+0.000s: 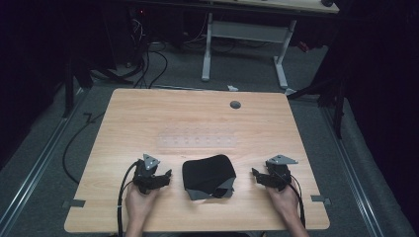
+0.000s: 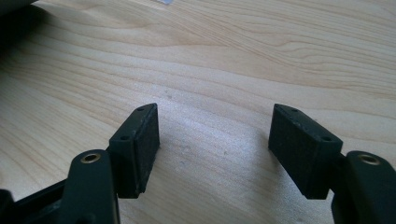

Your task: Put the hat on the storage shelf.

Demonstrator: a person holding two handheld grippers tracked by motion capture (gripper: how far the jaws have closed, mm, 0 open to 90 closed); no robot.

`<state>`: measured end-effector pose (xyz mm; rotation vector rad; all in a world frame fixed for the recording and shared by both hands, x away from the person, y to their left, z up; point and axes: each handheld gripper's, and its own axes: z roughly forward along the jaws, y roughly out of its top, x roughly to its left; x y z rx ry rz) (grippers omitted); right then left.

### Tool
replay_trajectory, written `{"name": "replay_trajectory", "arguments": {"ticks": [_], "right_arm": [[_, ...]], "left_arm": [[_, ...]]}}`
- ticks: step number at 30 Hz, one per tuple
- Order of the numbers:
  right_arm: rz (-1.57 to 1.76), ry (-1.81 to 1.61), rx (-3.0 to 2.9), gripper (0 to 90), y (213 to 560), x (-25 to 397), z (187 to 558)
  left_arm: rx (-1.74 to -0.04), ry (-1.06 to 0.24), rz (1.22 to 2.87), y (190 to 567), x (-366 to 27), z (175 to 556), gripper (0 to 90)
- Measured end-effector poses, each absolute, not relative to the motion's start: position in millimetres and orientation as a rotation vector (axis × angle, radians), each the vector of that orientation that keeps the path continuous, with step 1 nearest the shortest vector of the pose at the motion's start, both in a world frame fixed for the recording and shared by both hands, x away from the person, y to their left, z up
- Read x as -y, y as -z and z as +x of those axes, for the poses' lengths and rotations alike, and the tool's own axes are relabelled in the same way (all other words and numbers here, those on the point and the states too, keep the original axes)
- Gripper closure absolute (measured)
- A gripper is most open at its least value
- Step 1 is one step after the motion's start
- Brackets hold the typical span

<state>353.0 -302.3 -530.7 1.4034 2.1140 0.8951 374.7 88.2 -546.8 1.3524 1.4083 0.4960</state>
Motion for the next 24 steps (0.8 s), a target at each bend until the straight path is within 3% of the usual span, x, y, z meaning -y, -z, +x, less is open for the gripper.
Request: {"name": "replay_trajectory", "arguments": {"ticks": [24], "right_arm": [[1.435, -0.896, -2.08, 38.2, 530.5, 302.4, 352.0]], "left_arm": [[-1.404, -0.492, 1.356, 546.8, -87.9, 374.3, 26.2]]}}
